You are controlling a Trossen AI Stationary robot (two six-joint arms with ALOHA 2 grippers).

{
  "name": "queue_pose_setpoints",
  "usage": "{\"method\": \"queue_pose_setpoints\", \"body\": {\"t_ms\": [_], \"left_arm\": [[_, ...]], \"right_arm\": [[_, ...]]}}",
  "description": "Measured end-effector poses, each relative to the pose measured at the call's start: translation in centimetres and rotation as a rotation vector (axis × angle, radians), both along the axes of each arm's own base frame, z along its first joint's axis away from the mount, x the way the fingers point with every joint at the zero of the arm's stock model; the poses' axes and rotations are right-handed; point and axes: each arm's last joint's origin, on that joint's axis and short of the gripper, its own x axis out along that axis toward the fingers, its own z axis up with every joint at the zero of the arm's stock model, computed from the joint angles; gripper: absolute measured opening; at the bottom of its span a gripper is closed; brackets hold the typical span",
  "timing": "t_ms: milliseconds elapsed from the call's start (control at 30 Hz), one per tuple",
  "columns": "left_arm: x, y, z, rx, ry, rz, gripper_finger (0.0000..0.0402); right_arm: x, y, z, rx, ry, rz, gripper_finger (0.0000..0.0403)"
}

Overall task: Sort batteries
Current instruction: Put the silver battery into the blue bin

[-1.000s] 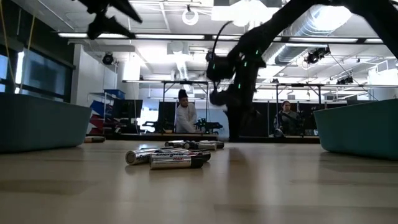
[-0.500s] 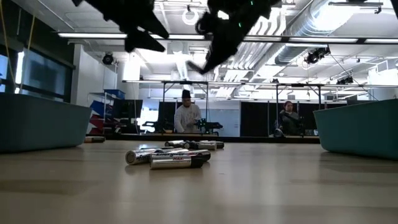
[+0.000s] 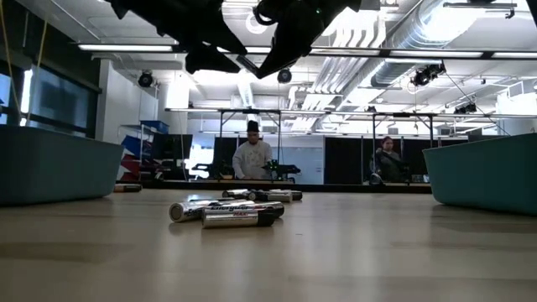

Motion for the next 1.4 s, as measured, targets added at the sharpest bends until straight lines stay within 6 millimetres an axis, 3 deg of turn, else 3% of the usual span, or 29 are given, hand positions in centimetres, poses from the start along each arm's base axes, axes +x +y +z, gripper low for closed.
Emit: {"method": "queue_pose_setpoints", "body": {"t_ms": [467,600,833,967,1400], "left_arm": [[0.5,0.0,-0.3,-0.069,-0.022,0.001,0.0123],[0.7,0.2,-0.3,-0.113,-0.04,0.011,0.0128],[0.9,0.5,-1.1,-0.194,-0.008,-0.007,0.0173],[1.6,0.6,-2.1,-0.204,0.024,-0.034,0.0168],[2.6,0.8,-4.4,-0.22,0.126,-0.06,0.0141]], "right_arm": [[0.1,0.0,0.1,-0.001,-0.009,-0.005,0.0013],[0.0,0.0,0.0,0.003,-0.001,-0.002,0.0013],[-0.1,0.4,-0.5,0.005,0.04,0.026,0.0013],[0.1,0.6,-0.8,-0.002,0.045,0.046,0.0013],[1.8,0.8,-5.8,-0.044,0.242,0.069,0.0013]]}}
